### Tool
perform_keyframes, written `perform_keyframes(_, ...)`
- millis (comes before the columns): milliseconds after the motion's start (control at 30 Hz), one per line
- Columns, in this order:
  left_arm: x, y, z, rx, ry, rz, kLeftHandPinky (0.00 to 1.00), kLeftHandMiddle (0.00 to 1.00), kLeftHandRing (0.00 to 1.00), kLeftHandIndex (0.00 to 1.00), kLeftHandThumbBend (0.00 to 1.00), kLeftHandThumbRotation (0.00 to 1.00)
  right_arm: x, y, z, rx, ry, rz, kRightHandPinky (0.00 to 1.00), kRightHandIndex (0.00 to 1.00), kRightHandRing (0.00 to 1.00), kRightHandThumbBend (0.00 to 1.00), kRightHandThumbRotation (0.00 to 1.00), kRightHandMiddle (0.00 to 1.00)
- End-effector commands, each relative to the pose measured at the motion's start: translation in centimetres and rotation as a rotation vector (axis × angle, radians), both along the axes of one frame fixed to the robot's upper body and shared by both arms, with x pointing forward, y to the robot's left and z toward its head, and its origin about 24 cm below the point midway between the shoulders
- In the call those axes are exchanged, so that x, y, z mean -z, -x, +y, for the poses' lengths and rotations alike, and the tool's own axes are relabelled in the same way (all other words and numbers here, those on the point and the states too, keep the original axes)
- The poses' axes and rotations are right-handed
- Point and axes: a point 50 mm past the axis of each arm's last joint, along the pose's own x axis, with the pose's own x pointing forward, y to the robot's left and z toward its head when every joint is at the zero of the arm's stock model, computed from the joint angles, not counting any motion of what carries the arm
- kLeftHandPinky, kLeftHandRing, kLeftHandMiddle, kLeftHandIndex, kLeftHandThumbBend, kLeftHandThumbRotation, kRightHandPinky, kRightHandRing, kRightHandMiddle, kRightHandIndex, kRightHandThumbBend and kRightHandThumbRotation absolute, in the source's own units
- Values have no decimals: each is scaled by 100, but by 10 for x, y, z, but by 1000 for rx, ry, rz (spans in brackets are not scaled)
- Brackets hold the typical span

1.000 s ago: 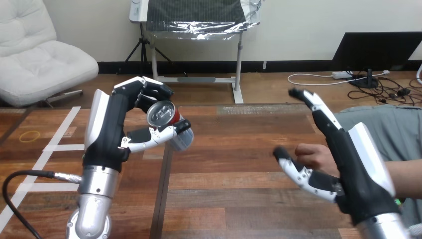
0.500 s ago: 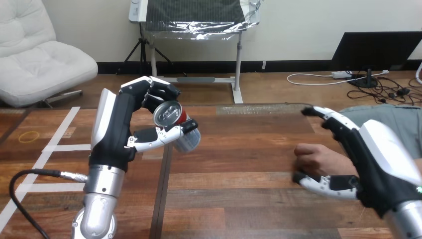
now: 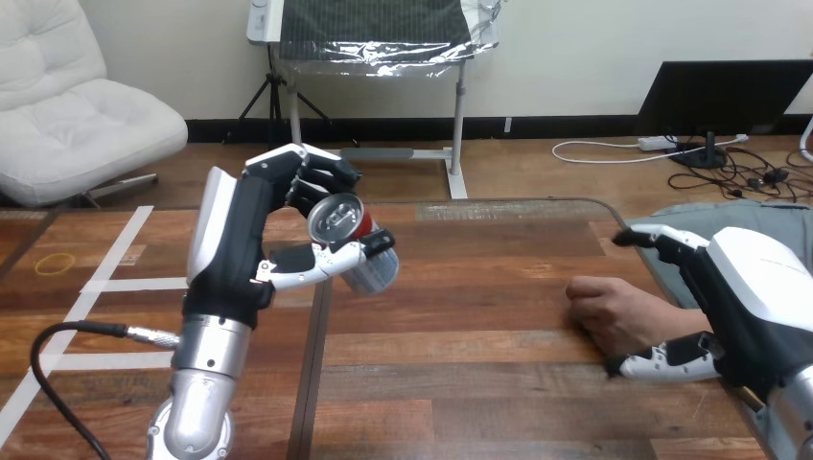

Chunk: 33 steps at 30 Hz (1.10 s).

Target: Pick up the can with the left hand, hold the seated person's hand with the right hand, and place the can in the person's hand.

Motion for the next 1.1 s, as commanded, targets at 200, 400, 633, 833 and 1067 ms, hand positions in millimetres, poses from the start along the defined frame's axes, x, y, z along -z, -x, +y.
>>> perform_keyframes(200,-26,-4,-13,46,18,-105,39,48,42,52,66,0,-9,-20,-17,31,170,-2,75,80,82,92,0,84)
perform_keyframes(400,-26,-4,-16,58,30,-104,39,49,43,52,66,0,-6,-25,-26,55,201,29,75,80,82,92,0,84)
perform_keyframes(633,-28,-5,-19,67,39,-100,39,49,43,51,65,0,-3,-30,-34,82,240,66,76,81,83,92,0,84)
perform_keyframes(833,-28,-5,-21,74,48,-99,39,49,43,51,65,0,0,-34,-40,100,270,113,78,83,84,90,0,85)
perform_keyframes(1067,-28,-6,-21,80,45,-102,38,49,43,51,64,0,3,-40,-45,129,318,188,81,85,86,87,0,87)
